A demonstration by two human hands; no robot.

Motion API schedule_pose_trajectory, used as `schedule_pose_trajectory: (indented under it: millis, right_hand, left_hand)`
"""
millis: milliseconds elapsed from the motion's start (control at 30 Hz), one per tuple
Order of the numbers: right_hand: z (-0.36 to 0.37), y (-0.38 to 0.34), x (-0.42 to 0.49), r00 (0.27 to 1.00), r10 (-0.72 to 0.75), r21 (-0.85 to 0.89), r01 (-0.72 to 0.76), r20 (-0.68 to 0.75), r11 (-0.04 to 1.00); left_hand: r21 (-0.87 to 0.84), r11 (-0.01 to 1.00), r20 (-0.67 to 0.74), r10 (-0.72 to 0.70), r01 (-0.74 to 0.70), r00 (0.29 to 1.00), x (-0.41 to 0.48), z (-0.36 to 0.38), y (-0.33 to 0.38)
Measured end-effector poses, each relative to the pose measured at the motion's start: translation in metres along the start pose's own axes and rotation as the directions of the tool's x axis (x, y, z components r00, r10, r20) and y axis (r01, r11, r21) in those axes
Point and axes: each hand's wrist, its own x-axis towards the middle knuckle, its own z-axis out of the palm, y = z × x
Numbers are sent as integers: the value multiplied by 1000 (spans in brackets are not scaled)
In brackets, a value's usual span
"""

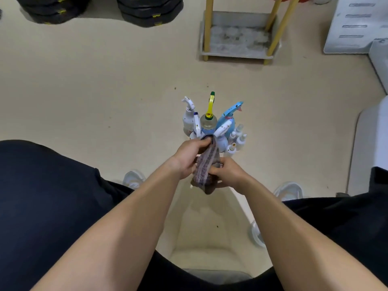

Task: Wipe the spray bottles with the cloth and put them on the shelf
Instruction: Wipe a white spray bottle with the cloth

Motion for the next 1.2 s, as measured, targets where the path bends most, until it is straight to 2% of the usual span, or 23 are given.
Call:
schedule_pose_trajectory:
  millis: [67, 133, 200, 300, 400, 467, 567, 700, 833, 933, 1033, 1200]
  right_hand:
    - [2, 6, 14, 995, 57, 9, -56, -81, 998]
    - [5, 13, 27, 982, 78, 26, -74, -172, 997]
    - [6, 19, 38, 970, 88, 31, -84, -228, 996]
    - [4, 38, 54, 959, 77, -126, -115, -273, 985]
    - [2, 58, 68, 954, 125, -158, -172, -273, 972]
    - [-2, 69, 74, 949, 160, -126, -200, -272, 972]
    - [-8, 81, 87, 938, 220, -50, -242, -269, 969]
    - [-12, 87, 94, 930, 255, -3, -265, -265, 964]
    - [-9, 78, 92, 930, 212, 100, -191, -300, 977]
    - [-7, 58, 81, 947, 187, 187, -140, -261, 972]
    - [-6, 28, 64, 963, 142, 173, -104, -227, 979]
    - [-16, -48, 18, 922, -30, 228, 127, -385, 965]
  left_hand:
    - [261, 965, -176, 83, -35, 981, 20, -15, -3]
    - [459, 888, -364, 188, 1, 912, 38, -33, -6]
    - [545, 836, -399, 197, 59, 895, 58, -46, -11]
    - [652, 756, -347, 227, 60, 910, 87, -47, -20]
    - [644, 762, -295, 327, -66, 898, 118, -42, -28]
    - [604, 779, -257, 393, -171, 883, 135, -41, -34]
    - [564, 788, -259, 451, -246, 854, 159, -39, -39]
    - [650, 698, -238, 562, -301, 792, 176, -37, -40]
    - [665, 681, -225, 574, -307, 787, 173, -40, -40]
    - [646, 704, -230, 547, -295, 805, 157, -44, -40]
    - [620, 726, -230, 532, -299, 815, 129, -44, -29]
    - [625, 706, -138, 520, -333, 843, 69, -41, 21]
